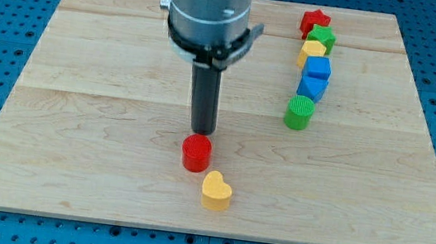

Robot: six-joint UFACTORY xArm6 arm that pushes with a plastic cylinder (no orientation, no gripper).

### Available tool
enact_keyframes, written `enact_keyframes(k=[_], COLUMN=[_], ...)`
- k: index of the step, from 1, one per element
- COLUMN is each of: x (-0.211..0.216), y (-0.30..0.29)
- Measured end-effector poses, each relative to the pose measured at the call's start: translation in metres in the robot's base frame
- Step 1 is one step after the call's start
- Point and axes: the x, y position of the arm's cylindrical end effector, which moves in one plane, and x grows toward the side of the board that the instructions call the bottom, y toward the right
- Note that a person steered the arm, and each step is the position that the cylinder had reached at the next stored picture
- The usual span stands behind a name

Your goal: Move the green circle to the top left of the red circle

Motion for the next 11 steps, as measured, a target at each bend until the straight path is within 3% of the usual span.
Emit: enact_keyframes(k=[1,2,3,4,5,6,9,10,11], x=[0.037,0.038,0.020,0.020,-0.013,-0.068,-0.046,-0.078,-0.071], y=[-0.003,-0.014,0.025,0.123,0.191,0.188,0.007,-0.036,-0.078])
